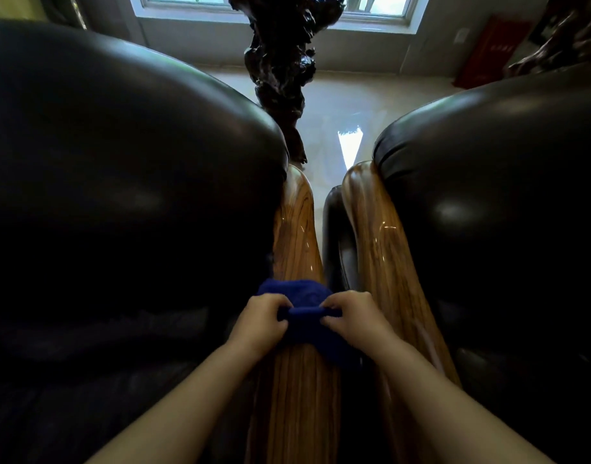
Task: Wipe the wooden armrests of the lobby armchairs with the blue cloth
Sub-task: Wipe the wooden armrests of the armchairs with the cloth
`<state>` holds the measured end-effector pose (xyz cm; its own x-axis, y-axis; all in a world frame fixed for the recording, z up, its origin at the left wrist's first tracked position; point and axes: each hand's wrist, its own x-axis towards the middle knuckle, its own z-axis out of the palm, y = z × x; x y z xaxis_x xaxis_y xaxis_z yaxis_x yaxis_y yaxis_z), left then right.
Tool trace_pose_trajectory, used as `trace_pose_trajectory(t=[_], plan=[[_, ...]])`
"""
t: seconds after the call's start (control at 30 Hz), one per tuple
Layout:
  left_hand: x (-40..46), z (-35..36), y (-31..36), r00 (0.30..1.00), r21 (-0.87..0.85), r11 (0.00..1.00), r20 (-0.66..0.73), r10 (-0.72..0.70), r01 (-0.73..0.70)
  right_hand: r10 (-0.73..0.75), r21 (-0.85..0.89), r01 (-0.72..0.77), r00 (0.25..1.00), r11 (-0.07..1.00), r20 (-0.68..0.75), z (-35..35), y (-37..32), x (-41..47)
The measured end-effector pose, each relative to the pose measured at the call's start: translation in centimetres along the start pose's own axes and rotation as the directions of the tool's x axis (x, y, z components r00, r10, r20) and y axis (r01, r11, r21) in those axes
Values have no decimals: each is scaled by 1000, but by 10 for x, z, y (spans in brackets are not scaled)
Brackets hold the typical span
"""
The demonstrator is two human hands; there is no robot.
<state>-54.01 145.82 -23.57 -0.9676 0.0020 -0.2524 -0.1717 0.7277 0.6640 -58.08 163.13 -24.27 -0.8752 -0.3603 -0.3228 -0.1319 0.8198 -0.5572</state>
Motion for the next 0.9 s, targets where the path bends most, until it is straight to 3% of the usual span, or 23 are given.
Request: trace_pose_trajectory(t=[0.13,0.43,0.73,0.9], plan=[[-10,-39,29,990,-66,998,139,-5,14,18,159,-37,993,987,117,-46,-17,-26],[-41,-83,111,980,-112,990,169,100,-82,-35,149,32,999,988,16,-139,-47,-100],[-78,-54,183,964,-153,983,230,133,-99,-38,70,40,999,997,-30,-192,-11,-163],[-96,-4,208,984,-110,989,136,112,-97,-91,59,91,996,994,10,-202,35,-185]])
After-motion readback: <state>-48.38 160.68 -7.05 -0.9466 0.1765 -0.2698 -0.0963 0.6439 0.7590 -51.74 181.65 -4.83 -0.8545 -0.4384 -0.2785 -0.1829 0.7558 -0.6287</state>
